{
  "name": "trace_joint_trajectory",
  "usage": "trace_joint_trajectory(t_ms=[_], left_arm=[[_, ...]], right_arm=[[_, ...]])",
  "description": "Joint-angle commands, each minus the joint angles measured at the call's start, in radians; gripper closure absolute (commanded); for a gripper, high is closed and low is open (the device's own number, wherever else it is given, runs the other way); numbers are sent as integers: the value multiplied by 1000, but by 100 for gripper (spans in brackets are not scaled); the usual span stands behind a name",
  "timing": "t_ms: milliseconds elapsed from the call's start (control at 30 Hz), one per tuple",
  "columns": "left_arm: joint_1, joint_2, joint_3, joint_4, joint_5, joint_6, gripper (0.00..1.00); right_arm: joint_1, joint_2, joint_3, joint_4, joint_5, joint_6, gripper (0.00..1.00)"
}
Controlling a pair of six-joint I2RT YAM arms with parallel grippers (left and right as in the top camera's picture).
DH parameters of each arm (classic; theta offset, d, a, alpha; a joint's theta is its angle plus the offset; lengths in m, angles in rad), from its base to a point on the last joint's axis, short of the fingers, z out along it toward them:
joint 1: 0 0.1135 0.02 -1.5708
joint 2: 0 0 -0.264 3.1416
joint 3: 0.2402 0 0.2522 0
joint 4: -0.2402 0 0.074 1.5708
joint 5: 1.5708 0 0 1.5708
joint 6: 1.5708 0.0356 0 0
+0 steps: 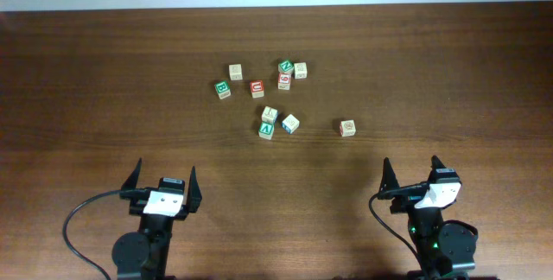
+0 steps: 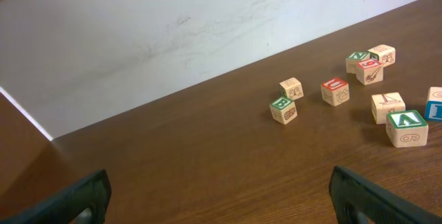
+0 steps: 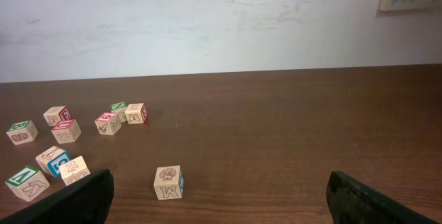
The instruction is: Rotate 5 blocks
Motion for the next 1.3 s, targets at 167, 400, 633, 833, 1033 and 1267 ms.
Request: trace_joint_trajectory(t_ms=[167, 400, 633, 833, 1033, 1267], left_arm=[[4, -10, -9, 0, -6, 14, 1], [4, -10, -9, 0, -6, 14, 1], [4, -10, -9, 0, -6, 14, 1], [4, -10, -8, 9, 50, 14, 1], [4, -3, -6, 14, 46, 4, 1], [4, -3, 21, 10, 46, -28, 1]], right_arm=[[-6, -7, -9, -2, 5, 3, 2], [-6, -7, -9, -1, 5, 3, 2], [-6, -8, -9, 16, 17, 3, 2], [-6, -7, -9, 18, 14, 3, 2], [-6, -7, -3, 33, 0, 3, 2], [-6, -7, 33, 34, -18, 3, 2]])
